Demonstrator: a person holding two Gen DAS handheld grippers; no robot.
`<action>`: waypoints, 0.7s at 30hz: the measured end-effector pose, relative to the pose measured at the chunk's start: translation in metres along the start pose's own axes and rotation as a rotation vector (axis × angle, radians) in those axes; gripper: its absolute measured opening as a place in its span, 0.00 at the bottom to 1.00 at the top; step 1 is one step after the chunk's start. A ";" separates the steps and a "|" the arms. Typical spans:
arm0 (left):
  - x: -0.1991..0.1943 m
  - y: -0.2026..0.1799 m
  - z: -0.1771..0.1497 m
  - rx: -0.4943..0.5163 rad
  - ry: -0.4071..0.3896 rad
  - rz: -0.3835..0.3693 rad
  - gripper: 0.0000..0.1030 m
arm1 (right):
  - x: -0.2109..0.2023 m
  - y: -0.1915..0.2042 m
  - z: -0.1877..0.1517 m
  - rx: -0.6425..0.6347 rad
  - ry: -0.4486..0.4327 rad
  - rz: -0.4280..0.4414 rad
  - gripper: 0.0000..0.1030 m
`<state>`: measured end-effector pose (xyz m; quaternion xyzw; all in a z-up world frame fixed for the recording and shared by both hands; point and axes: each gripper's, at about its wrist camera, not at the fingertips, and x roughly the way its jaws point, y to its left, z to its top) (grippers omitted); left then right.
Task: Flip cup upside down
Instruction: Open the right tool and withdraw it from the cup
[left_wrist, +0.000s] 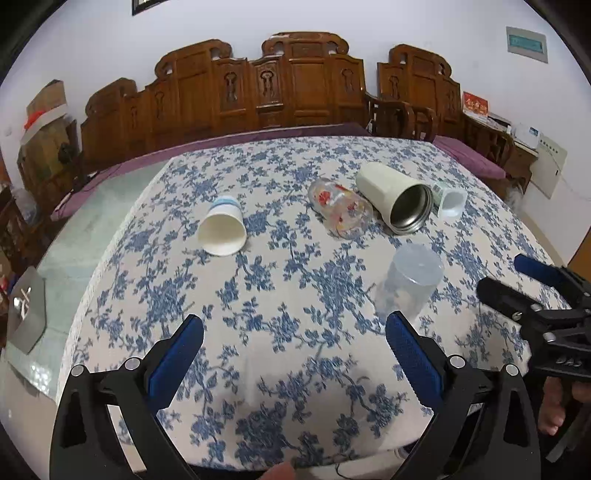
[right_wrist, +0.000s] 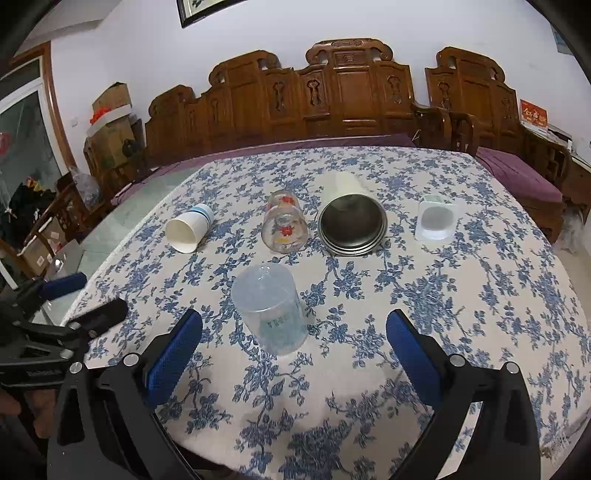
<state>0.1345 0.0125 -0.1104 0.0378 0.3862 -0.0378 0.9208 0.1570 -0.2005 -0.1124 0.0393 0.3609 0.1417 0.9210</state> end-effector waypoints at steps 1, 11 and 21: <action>-0.002 -0.002 -0.001 -0.003 0.004 -0.007 0.92 | -0.004 0.000 0.000 -0.001 -0.002 0.000 0.97; -0.028 -0.020 -0.012 -0.005 -0.008 -0.012 0.92 | -0.046 -0.007 -0.010 0.013 -0.026 -0.028 0.97; -0.086 -0.027 -0.008 -0.031 -0.131 0.006 0.92 | -0.101 -0.012 -0.012 0.015 -0.133 -0.050 0.97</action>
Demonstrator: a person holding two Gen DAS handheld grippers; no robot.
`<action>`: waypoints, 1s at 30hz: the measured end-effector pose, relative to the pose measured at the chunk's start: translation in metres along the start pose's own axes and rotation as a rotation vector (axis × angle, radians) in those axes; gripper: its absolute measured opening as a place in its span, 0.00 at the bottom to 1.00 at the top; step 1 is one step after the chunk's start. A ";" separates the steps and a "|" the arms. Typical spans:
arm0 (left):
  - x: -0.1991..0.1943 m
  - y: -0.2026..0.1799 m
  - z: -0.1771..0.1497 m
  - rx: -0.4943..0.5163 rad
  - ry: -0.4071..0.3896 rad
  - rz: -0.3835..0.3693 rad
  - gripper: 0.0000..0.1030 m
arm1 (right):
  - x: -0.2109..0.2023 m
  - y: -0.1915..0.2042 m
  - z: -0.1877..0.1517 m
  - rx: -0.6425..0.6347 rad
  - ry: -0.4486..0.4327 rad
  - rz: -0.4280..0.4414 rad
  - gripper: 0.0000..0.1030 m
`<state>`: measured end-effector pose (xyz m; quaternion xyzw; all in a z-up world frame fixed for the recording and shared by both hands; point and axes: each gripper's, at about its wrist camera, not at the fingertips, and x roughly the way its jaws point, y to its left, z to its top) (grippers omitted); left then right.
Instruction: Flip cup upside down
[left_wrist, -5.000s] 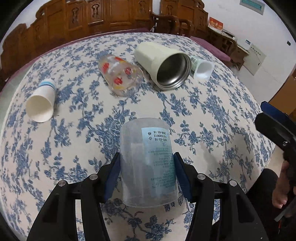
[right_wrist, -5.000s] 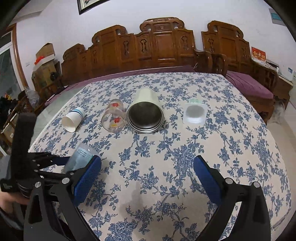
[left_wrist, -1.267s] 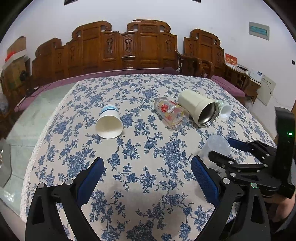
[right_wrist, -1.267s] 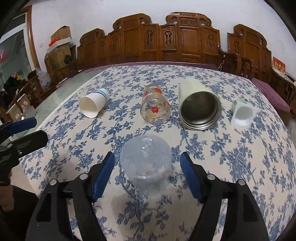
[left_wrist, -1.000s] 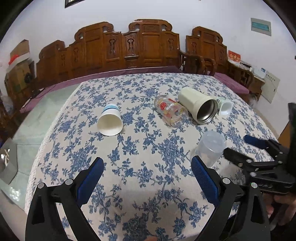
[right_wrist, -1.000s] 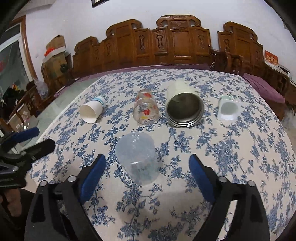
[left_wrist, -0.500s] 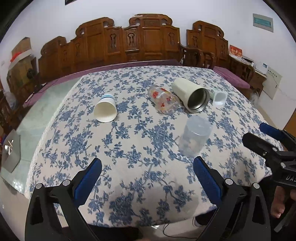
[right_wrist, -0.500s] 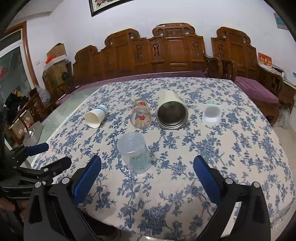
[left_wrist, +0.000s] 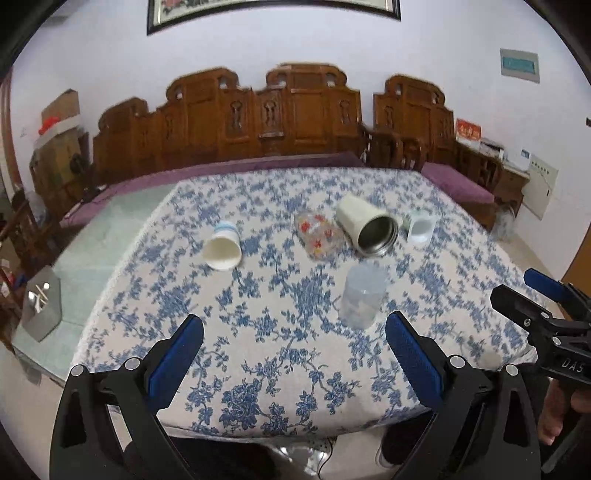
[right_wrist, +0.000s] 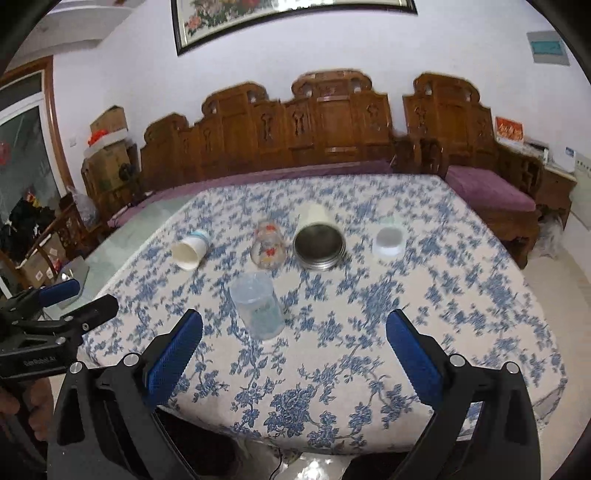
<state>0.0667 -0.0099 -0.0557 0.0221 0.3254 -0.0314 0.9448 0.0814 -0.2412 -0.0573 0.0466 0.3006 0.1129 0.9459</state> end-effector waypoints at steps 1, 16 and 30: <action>-0.008 -0.001 0.002 -0.001 -0.017 0.001 0.92 | -0.007 0.000 0.003 -0.001 -0.015 -0.001 0.97; -0.075 -0.011 0.014 0.005 -0.165 0.022 0.92 | -0.073 0.008 0.022 -0.035 -0.159 -0.003 0.97; -0.077 -0.014 0.013 0.007 -0.166 0.016 0.92 | -0.075 0.009 0.021 -0.032 -0.159 -0.004 0.97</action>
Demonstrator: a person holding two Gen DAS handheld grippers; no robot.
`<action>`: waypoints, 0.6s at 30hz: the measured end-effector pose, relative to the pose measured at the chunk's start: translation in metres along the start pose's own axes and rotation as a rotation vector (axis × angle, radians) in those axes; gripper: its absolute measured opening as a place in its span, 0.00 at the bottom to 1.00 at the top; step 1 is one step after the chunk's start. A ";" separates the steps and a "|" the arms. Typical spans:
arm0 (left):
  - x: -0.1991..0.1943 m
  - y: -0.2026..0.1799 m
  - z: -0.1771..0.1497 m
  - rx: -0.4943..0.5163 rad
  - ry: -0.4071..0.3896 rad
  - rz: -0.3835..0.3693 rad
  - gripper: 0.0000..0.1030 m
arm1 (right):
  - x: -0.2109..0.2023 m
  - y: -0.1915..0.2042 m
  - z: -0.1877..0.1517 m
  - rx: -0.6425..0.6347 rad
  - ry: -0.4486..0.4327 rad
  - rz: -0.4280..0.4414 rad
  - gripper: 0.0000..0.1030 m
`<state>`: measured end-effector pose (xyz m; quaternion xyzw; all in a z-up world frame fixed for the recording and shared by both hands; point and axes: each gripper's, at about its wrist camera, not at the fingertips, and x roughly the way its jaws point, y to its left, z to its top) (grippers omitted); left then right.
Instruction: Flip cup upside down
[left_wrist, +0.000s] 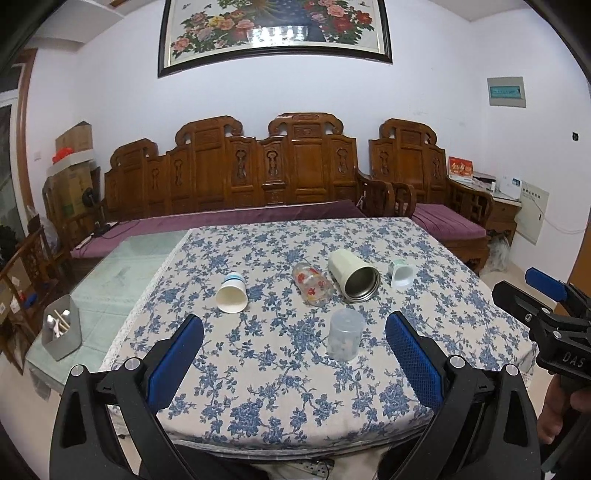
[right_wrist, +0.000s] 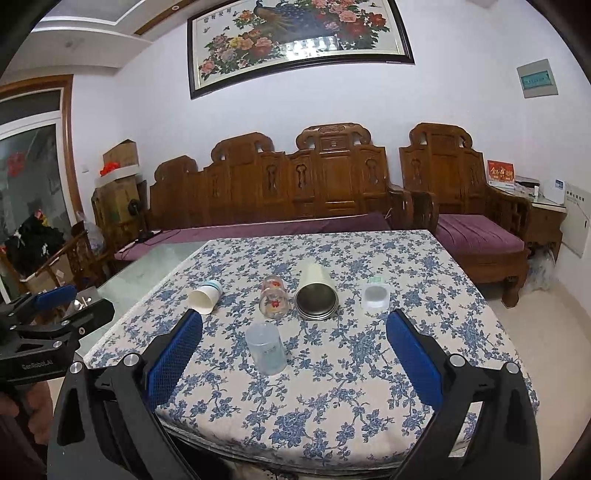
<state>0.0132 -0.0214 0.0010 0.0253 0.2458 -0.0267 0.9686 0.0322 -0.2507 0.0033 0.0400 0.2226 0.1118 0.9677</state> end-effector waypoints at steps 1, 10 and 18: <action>0.000 0.000 0.000 0.001 0.001 0.000 0.92 | 0.000 0.001 0.000 -0.001 0.000 0.001 0.97; 0.000 -0.001 0.000 -0.004 -0.003 0.002 0.92 | -0.001 0.006 0.001 -0.005 -0.003 0.003 0.97; 0.001 0.000 0.000 -0.008 -0.004 0.001 0.92 | 0.000 0.008 0.001 -0.006 0.000 0.001 0.97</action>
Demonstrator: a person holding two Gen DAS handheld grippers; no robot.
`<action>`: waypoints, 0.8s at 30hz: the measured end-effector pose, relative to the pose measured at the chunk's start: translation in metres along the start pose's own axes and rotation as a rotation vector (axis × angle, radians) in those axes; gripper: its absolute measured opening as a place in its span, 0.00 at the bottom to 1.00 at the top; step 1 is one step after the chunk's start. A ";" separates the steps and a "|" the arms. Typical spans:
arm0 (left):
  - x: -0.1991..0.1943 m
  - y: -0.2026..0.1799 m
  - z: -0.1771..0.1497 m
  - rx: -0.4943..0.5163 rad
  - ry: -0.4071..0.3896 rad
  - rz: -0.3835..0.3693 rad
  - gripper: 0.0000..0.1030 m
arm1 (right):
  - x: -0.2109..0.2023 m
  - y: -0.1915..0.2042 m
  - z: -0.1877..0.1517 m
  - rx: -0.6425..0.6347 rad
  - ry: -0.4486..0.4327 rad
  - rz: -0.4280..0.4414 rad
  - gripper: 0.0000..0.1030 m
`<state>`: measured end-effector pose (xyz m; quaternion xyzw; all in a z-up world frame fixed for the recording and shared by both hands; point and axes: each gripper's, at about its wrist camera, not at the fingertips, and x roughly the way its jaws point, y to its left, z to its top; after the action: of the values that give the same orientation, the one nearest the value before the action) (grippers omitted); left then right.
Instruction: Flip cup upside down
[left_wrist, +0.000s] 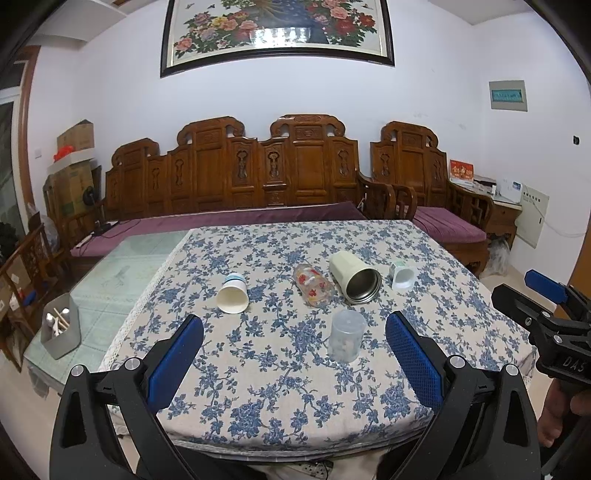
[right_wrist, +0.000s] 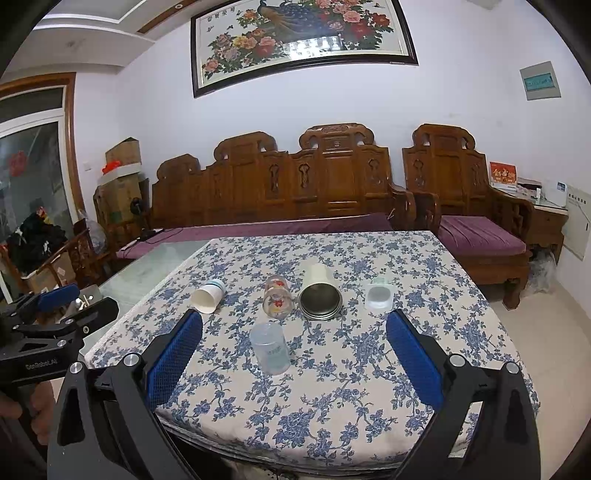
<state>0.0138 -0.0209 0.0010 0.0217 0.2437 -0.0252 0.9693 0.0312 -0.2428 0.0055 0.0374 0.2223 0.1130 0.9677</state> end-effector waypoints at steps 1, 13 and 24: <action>0.000 0.000 0.000 -0.002 0.000 -0.001 0.92 | 0.000 0.000 0.000 0.001 0.001 0.000 0.97; -0.001 0.002 0.001 -0.004 -0.001 -0.002 0.92 | 0.000 0.001 -0.001 -0.001 -0.002 -0.001 0.97; -0.002 0.003 0.001 -0.008 -0.004 -0.003 0.92 | 0.000 0.001 -0.001 0.001 -0.002 0.000 0.97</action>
<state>0.0128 -0.0184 0.0032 0.0176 0.2418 -0.0257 0.9698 0.0306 -0.2415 0.0051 0.0378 0.2213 0.1128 0.9679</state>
